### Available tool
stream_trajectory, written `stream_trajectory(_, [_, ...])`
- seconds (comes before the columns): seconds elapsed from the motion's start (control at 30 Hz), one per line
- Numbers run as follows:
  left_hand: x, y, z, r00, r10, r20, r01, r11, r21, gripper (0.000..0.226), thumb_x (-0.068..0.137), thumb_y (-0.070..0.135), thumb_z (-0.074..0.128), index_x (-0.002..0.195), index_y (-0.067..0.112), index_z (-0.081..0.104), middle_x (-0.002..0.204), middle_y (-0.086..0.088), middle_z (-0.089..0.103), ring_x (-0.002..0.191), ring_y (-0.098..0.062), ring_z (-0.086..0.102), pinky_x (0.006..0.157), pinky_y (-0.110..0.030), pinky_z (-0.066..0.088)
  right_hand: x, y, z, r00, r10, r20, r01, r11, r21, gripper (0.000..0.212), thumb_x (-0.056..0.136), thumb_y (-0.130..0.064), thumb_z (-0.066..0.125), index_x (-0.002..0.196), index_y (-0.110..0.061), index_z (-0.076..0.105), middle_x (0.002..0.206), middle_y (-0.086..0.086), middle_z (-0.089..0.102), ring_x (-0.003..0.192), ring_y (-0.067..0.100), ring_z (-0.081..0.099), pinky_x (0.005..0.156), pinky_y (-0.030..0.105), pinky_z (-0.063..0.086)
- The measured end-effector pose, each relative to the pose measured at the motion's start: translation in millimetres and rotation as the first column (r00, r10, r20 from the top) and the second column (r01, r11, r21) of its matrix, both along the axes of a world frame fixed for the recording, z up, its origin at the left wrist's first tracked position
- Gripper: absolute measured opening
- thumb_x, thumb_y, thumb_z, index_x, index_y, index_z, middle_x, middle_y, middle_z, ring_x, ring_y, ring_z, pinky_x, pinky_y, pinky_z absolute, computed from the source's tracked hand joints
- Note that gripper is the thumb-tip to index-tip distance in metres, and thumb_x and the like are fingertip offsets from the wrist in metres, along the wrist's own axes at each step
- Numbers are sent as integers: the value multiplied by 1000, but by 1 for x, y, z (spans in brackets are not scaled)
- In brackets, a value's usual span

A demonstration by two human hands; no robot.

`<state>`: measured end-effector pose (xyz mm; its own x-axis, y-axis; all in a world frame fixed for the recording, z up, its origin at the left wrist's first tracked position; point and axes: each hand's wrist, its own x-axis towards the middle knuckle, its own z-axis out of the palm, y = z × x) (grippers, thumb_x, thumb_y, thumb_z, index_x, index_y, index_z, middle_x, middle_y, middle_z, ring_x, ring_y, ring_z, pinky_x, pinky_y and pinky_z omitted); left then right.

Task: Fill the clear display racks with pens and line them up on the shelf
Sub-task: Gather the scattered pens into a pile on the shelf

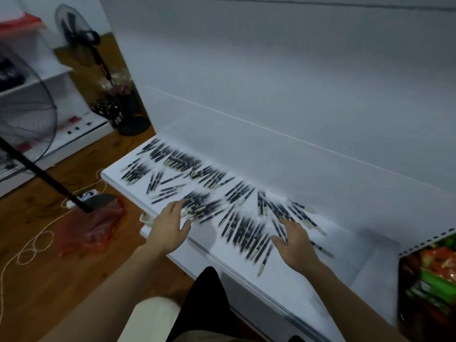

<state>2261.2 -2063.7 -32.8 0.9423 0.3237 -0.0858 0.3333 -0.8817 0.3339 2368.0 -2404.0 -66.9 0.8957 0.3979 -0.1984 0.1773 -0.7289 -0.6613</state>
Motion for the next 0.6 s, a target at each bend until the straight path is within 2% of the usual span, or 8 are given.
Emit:
stream_trajectory(0.13, [70, 30, -60, 991, -132, -11, 132, 991, -19, 62, 100, 40, 50, 153, 14, 31, 149, -7, 43, 125, -28, 52, 99, -42, 49, 31, 33, -52, 996, -79, 52, 82, 995, -51, 58, 101, -32, 60, 152, -11, 42, 152, 9, 45, 143, 29, 38, 116, 39, 28])
stream_trajectory(0.2, [100, 40, -94, 978, -206, -21, 206, 979, 4, 62, 97, 44, 44, 150, 12, 37, 144, -9, 47, 121, -30, 55, 98, -46, 50, 45, 46, -84, 982, -159, 97, 167, 983, -74, 57, 101, -36, 57, 150, -10, 45, 149, 13, 48, 140, 35, 40, 116, 47, 32])
stream_trajectory(0.27, [122, 48, -123, 955, -295, -12, 295, 954, 45, 67, 93, 50, 37, 147, 9, 43, 142, -12, 50, 126, -33, 52, 103, -51, 47, 51, 56, -111, 954, -253, 161, 270, 958, -96, 58, 98, -37, 57, 147, -8, 48, 147, 19, 49, 139, 42, 40, 115, 56, 35])
stream_trajectory(0.37, [147, 56, -155, 918, -396, 2, 394, 914, 94, 70, 96, 55, 34, 148, 10, 42, 151, -12, 44, 138, -32, 42, 109, -55, 39, 56, 64, -137, 920, -334, 205, 362, 925, -116, 58, 98, -33, 62, 148, -11, 45, 152, 19, 45, 144, 42, 33, 117, 60, 31])
stream_trajectory(0.47, [168, 60, -180, 862, -503, 58, 496, 863, 97, 66, 98, 57, 36, 149, 16, 41, 157, -8, 36, 144, -29, 35, 111, -54, 36, 55, 66, -153, 907, -337, 252, 381, 912, -152, 58, 100, -41, 51, 151, -16, 41, 157, 15, 38, 149, 39, 27, 121, 59, 24])
stream_trajectory(0.6, [184, 66, -198, 813, -567, 134, 546, 821, 165, 59, 97, 58, 37, 140, 21, 52, 158, -5, 33, 143, -31, 34, 106, -57, 40, 45, 69, -171, 885, -285, 369, 385, 893, -234, 64, 102, -56, 26, 152, -20, 42, 164, 11, 31, 154, 32, 21, 126, 52, 15])
